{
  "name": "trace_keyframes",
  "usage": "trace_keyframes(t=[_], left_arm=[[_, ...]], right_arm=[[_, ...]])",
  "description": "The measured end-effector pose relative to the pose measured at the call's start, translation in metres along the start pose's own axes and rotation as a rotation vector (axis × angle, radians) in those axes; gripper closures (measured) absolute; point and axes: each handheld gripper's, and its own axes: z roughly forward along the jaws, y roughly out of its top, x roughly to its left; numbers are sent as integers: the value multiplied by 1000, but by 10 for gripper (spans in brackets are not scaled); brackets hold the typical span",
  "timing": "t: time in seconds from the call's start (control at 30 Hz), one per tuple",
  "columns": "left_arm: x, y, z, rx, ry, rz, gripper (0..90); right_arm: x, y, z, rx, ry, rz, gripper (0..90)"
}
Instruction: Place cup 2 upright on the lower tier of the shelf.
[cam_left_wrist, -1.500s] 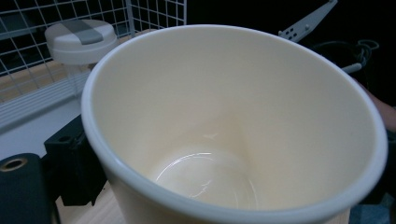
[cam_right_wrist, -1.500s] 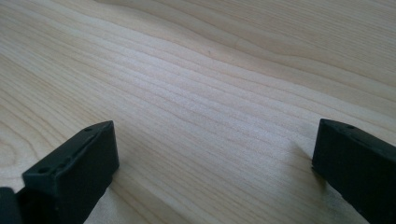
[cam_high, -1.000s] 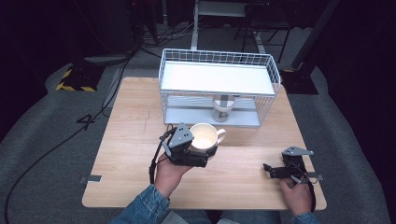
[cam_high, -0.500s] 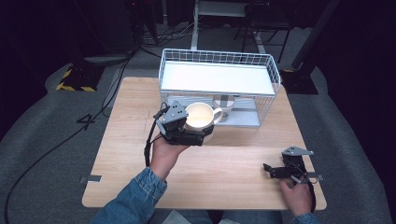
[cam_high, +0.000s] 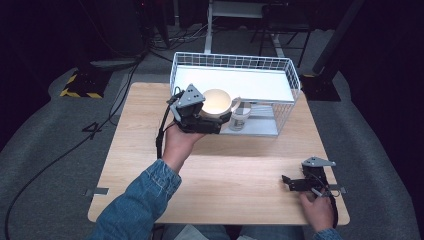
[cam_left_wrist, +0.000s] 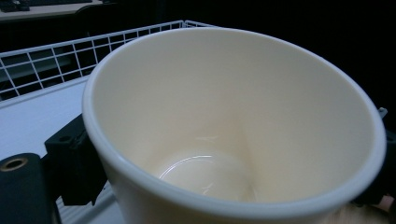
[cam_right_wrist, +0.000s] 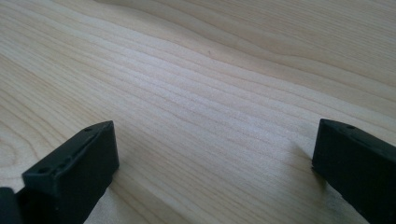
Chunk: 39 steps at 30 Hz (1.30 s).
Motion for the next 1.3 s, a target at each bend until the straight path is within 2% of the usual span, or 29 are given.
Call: trace_keyframes(t=[0.53,0.8,0.97,1.07,1.3], left_arm=[[22,38,30,-23,27,11,91],[36,57,45,-27,73,28,91],[45,65,56,-39,76,12,92],[51,71,64,-43,100,-3,92],[61,77,78,-39,118,-16,92]], right_arm=[[0,0,0,0,0,0,5],[0,0,0,0,0,-1,5],[0,0,0,0,0,0,5],[0,0,0,-1,0,4,5],[0,0,0,-2,-1,2,5]])
